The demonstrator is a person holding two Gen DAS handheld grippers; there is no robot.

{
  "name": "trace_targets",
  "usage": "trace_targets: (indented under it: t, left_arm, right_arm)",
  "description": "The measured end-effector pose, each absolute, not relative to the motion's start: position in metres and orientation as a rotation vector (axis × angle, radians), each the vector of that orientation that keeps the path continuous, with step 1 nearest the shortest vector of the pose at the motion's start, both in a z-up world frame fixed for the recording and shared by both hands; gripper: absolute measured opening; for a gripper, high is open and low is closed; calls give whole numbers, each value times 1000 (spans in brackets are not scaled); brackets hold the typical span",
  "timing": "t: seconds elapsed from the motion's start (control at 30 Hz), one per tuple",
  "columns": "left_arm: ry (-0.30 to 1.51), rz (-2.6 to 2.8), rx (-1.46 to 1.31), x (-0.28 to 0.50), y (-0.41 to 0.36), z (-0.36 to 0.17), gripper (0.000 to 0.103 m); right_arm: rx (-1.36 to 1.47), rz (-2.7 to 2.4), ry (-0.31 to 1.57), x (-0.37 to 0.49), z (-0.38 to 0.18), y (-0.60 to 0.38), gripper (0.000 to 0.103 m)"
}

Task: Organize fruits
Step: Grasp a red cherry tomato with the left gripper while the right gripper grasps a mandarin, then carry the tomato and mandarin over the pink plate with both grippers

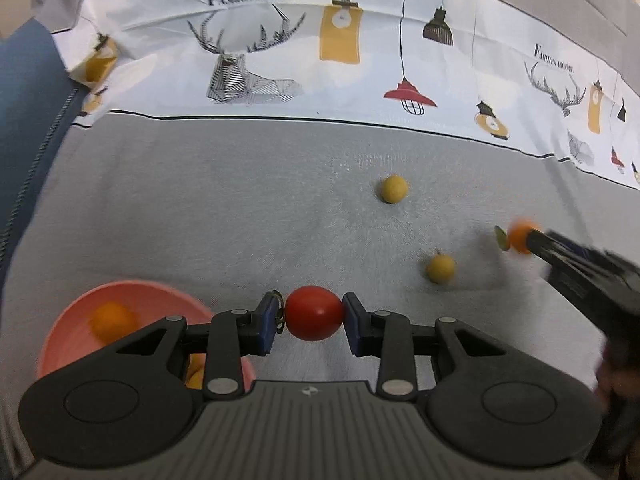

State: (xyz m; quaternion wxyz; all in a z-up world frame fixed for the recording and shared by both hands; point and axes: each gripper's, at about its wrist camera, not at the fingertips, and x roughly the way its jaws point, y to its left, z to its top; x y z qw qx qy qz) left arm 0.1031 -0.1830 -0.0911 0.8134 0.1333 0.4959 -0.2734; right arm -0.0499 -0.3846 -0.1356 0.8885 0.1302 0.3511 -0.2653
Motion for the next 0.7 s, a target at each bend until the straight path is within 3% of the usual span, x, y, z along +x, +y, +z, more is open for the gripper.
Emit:
trace_targets:
  t: [0.13, 0.3, 0.37, 0.43, 0.5, 0.7]
  left_arm:
    - [1051, -566, 281, 84, -158, -64, 39]
    - [1028, -545, 286, 61, -125, -51, 39]
    - [1027, -544, 274, 56, -113, -47, 39]
    - [1028, -539, 274, 54, -107, -46, 39]
    - [1038, -533, 269, 55, -106, -49, 39]
    - [1060, -531, 271, 64, -110, -55, 39]
  right_arm:
    - [252, -547, 692, -98, -104, -351, 19]
    - [196, -583, 779, -95, -128, -344, 21]
    - [264, -606, 785, -97, -135, -352, 31]
    - [275, -615, 780, -95, -139, -354, 60]
    - [245, -614, 774, -87, -144, -356, 65]
    - [254, -635, 828, -46, -179, -384, 64]
